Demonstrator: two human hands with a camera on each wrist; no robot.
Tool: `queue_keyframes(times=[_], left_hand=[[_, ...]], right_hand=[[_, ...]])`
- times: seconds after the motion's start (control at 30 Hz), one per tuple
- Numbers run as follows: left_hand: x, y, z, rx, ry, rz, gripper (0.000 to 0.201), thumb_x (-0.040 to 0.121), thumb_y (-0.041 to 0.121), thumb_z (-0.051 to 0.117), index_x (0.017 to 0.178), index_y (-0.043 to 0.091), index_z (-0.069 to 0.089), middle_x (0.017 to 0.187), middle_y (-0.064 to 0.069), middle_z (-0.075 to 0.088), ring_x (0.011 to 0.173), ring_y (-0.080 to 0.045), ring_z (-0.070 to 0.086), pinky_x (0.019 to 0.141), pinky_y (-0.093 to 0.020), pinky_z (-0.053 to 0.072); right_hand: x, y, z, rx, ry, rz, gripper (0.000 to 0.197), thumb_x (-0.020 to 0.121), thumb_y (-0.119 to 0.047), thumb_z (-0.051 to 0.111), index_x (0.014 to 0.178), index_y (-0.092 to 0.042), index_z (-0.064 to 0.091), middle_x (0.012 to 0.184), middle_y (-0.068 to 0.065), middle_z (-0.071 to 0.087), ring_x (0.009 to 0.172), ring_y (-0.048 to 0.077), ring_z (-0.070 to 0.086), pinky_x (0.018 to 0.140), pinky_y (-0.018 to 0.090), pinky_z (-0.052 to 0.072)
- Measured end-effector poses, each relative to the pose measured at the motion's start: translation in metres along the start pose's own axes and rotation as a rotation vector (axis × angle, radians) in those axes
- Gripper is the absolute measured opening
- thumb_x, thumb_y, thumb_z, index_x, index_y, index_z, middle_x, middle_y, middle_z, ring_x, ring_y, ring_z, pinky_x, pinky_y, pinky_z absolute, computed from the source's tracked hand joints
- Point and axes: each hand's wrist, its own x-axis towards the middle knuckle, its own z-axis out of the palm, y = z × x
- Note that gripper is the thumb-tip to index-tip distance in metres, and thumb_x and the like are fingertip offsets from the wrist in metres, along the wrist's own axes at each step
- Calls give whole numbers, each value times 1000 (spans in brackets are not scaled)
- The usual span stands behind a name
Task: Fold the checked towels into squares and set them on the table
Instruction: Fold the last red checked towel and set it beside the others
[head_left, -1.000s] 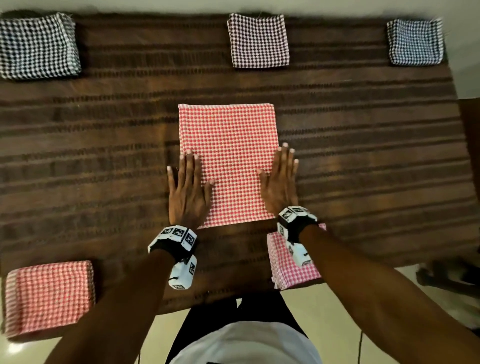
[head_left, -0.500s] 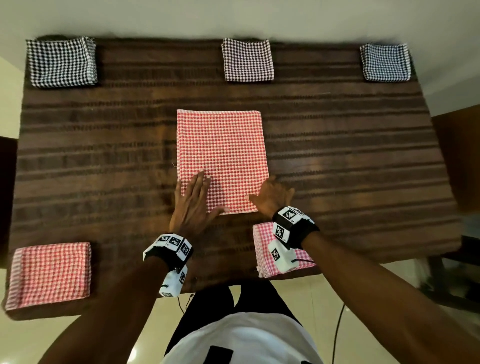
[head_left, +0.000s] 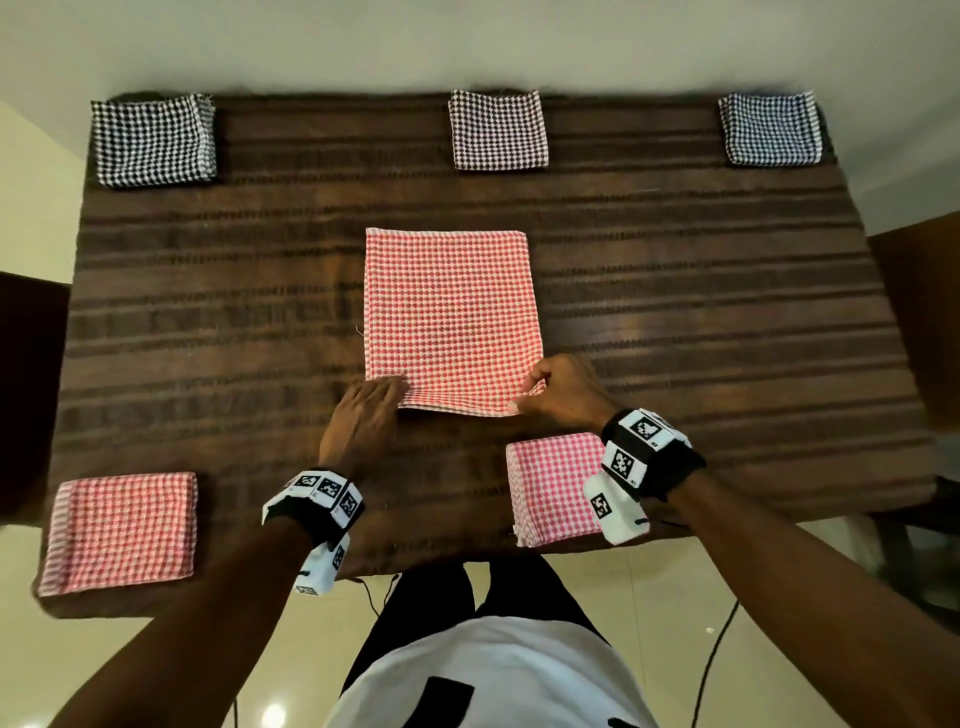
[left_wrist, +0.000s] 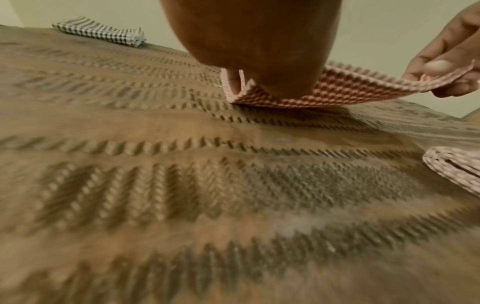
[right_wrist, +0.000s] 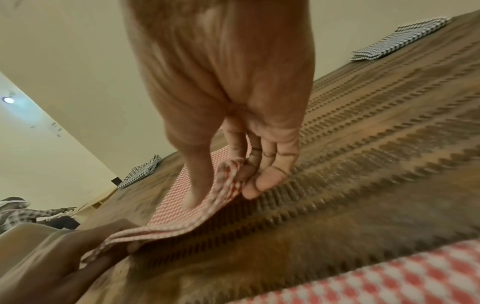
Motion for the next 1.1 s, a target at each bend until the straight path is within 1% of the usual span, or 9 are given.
queue_keyframes(times=[0.1, 0.2, 0.3, 0.4, 0.53, 0.63, 0.7, 0.87, 1.1], left_hand=[[-11, 0, -10, -14, -16, -25, 51, 68, -9, 72, 118, -1, 62, 112, -24, 68, 94, -43, 67, 77, -50, 55], [-15, 4, -23, -66, 10, 15, 47, 72, -3, 70, 117, 4, 59, 94, -23, 71, 72, -41, 67, 57, -43, 53], [-10, 7, -43, -95, 35, 77, 33, 83, 21, 58, 115, 14, 55, 72, -16, 71, 53, -36, 64, 42, -30, 42], [8, -2, -56, -189, -22, 0, 38, 91, 40, 43, 115, 15, 60, 84, -12, 73, 66, -36, 67, 51, -33, 44], [53, -30, -60, -311, 12, -175, 46, 87, 50, 48, 108, 12, 66, 92, -15, 73, 82, -38, 67, 62, -39, 52], [91, -50, -61, -371, 61, -300, 35, 88, 38, 63, 107, 9, 65, 100, -17, 71, 92, -37, 67, 74, -41, 52], [113, -60, -60, -379, 102, -343, 30, 87, 29, 68, 101, 2, 64, 97, -20, 70, 90, -37, 65, 74, -38, 47], [145, -74, -51, -337, 42, -513, 26, 89, 26, 65, 99, 3, 67, 99, -19, 71, 93, -35, 65, 74, -32, 42], [159, -85, -36, -395, 99, -566, 22, 89, 23, 65, 100, 4, 68, 99, -16, 71, 92, -30, 66, 72, -27, 41]], right_hand=[[-9, 9, 1, -175, -96, -23, 43, 61, -22, 87, 95, -13, 64, 106, 3, 58, 99, 18, 54, 80, 30, 45], [-11, 15, 1, -351, 18, -224, 19, 75, -12, 72, 92, -13, 65, 104, 9, 58, 100, 26, 56, 77, 29, 40], [-6, 6, -20, -429, -22, -255, 16, 77, -25, 73, 90, -14, 74, 97, 11, 65, 94, 27, 60, 77, 30, 41], [10, -6, -49, -452, -49, -223, 20, 78, -25, 69, 91, -12, 75, 95, 16, 69, 95, 32, 62, 80, 31, 41], [47, -30, -64, -398, 110, -188, 23, 84, -26, 59, 94, -9, 70, 99, 19, 67, 95, 36, 62, 78, 39, 46], [78, -48, -63, -387, 176, -165, 30, 90, -22, 52, 116, -10, 61, 120, 18, 61, 112, 37, 55, 90, 43, 44], [96, -57, -64, -398, 206, -133, 34, 89, -14, 50, 123, -10, 54, 123, 19, 60, 113, 38, 55, 90, 42, 44], [133, -65, -60, -360, 223, -100, 28, 83, -6, 50, 111, -7, 55, 109, 23, 64, 103, 41, 59, 83, 43, 46], [164, -57, -51, -407, 209, -49, 28, 89, -12, 50, 117, -7, 53, 118, 21, 60, 111, 39, 53, 91, 45, 43]])
